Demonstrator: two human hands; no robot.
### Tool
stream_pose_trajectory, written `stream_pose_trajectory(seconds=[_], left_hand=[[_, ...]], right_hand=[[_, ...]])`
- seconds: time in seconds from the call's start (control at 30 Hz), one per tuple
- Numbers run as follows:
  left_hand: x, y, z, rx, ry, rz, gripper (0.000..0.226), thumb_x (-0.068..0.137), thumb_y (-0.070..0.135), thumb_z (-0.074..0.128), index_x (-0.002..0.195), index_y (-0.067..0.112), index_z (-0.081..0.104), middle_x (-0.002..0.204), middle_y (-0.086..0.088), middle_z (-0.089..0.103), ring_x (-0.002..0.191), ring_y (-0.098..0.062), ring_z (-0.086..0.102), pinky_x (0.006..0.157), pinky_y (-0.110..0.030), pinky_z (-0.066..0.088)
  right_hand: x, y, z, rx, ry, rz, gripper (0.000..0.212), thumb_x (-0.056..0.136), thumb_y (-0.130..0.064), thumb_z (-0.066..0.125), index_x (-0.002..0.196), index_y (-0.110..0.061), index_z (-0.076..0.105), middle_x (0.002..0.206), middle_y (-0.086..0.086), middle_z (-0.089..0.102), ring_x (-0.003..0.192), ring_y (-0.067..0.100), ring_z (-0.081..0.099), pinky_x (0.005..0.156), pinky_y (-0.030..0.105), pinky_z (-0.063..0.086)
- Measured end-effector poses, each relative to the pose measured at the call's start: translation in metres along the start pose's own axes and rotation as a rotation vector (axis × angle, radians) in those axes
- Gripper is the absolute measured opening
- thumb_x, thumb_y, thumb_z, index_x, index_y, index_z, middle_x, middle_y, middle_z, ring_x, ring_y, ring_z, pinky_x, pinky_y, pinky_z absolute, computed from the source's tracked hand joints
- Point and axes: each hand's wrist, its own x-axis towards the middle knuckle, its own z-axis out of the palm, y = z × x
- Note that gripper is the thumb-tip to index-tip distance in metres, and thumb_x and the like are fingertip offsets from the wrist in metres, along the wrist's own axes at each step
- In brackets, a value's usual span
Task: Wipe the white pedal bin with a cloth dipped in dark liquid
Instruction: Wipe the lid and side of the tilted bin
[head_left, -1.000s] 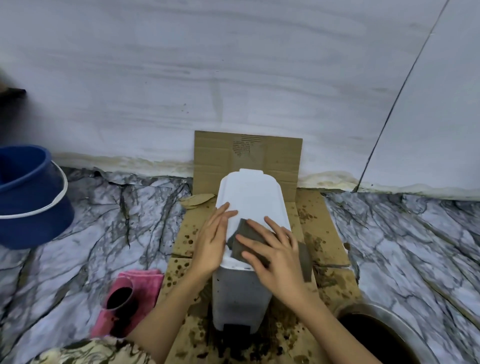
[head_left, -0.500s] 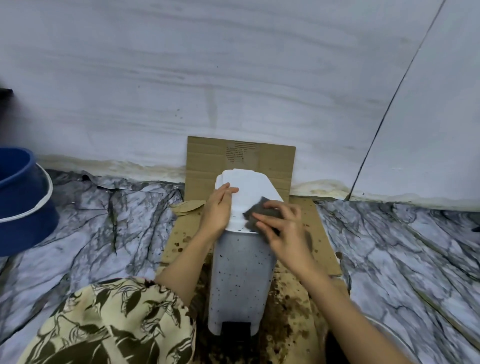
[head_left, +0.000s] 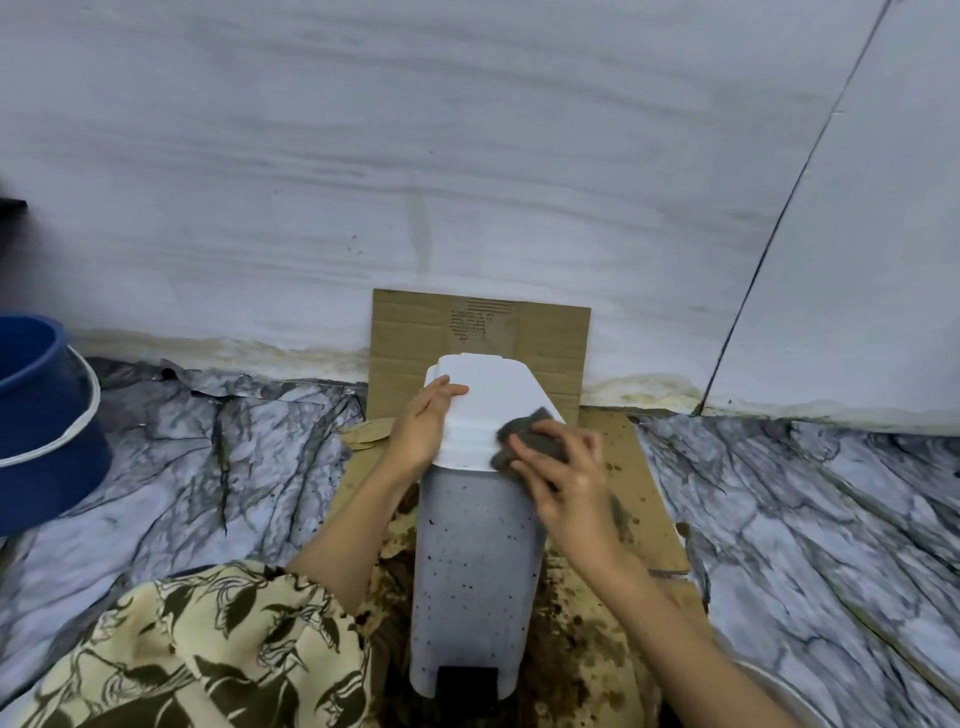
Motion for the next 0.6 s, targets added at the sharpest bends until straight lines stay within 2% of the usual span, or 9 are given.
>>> stream_pose_trajectory(seconds=[0.07, 0.13, 0.23, 0.33, 0.43, 0.53, 0.6], left_hand=[[-0.002, -0.003, 0.000, -0.027, -0.009, 0.029, 0.032, 0.102, 0.025, 0.036, 0.112, 0.017, 0.066, 0.148, 0.001, 0.041, 0.136, -0.013, 0.034, 0.109, -0.026, 0.024], [-0.005, -0.006, -0.007, -0.067, -0.035, 0.037, 0.033, 0.101, 0.027, 0.038, 0.114, 0.016, 0.066, 0.147, 0.003, 0.041, 0.132, -0.007, 0.036, 0.104, -0.024, 0.027], [-0.008, -0.010, -0.013, -0.071, -0.032, 0.022, 0.031, 0.100, 0.028, 0.040, 0.111, 0.021, 0.068, 0.145, 0.007, 0.043, 0.132, -0.007, 0.037, 0.106, -0.024, 0.026], [-0.012, -0.009, -0.009, -0.081, 0.008, -0.001, 0.029, 0.099, 0.027, 0.043, 0.109, 0.023, 0.070, 0.145, 0.008, 0.045, 0.133, -0.011, 0.038, 0.113, -0.033, 0.026], [-0.015, -0.007, -0.007, -0.089, -0.002, 0.001, 0.029, 0.100, 0.026, 0.041, 0.109, 0.023, 0.069, 0.145, 0.007, 0.043, 0.136, -0.013, 0.036, 0.116, -0.042, 0.024], [-0.022, -0.011, -0.008, -0.095, 0.016, 0.005, 0.030, 0.101, 0.027, 0.040, 0.109, 0.023, 0.069, 0.145, 0.009, 0.043, 0.136, -0.013, 0.035, 0.116, -0.043, 0.025], [-0.025, -0.013, -0.009, -0.075, 0.042, 0.002, 0.030, 0.101, 0.027, 0.040, 0.107, 0.026, 0.069, 0.145, 0.010, 0.043, 0.136, -0.012, 0.035, 0.116, -0.042, 0.025]], right_hand=[[0.006, -0.026, 0.020, 0.047, -0.086, -0.068, 0.028, 0.079, -0.012, 0.074, 0.106, -0.016, 0.073, 0.116, 0.005, 0.064, 0.101, 0.021, 0.043, 0.091, 0.017, 0.037], [0.009, -0.044, 0.031, 0.058, -0.142, -0.098, 0.025, 0.083, -0.014, 0.070, 0.108, -0.013, 0.073, 0.116, 0.006, 0.063, 0.097, 0.029, 0.049, 0.089, 0.025, 0.042], [0.002, -0.037, 0.024, 0.030, -0.137, -0.078, 0.024, 0.085, -0.011, 0.068, 0.108, -0.012, 0.072, 0.118, 0.007, 0.062, 0.099, 0.030, 0.051, 0.090, 0.030, 0.046], [-0.015, -0.006, 0.001, 0.026, -0.027, 0.091, 0.024, 0.083, -0.009, 0.070, 0.106, -0.016, 0.072, 0.118, 0.004, 0.060, 0.105, 0.021, 0.044, 0.092, 0.028, 0.042], [-0.009, 0.030, -0.013, 0.035, -0.049, 0.371, 0.021, 0.090, -0.014, 0.062, 0.109, -0.014, 0.071, 0.114, 0.003, 0.062, 0.106, 0.022, 0.048, 0.091, 0.031, 0.041], [0.006, 0.048, -0.016, 0.318, -0.155, 0.710, 0.026, 0.094, -0.016, 0.057, 0.117, -0.008, 0.066, 0.117, 0.005, 0.066, 0.109, 0.017, 0.057, 0.094, 0.030, 0.045], [0.001, 0.043, -0.011, 0.385, -0.119, 0.808, 0.030, 0.095, -0.018, 0.056, 0.122, -0.007, 0.063, 0.111, -0.001, 0.068, 0.107, 0.012, 0.057, 0.091, 0.022, 0.046]])
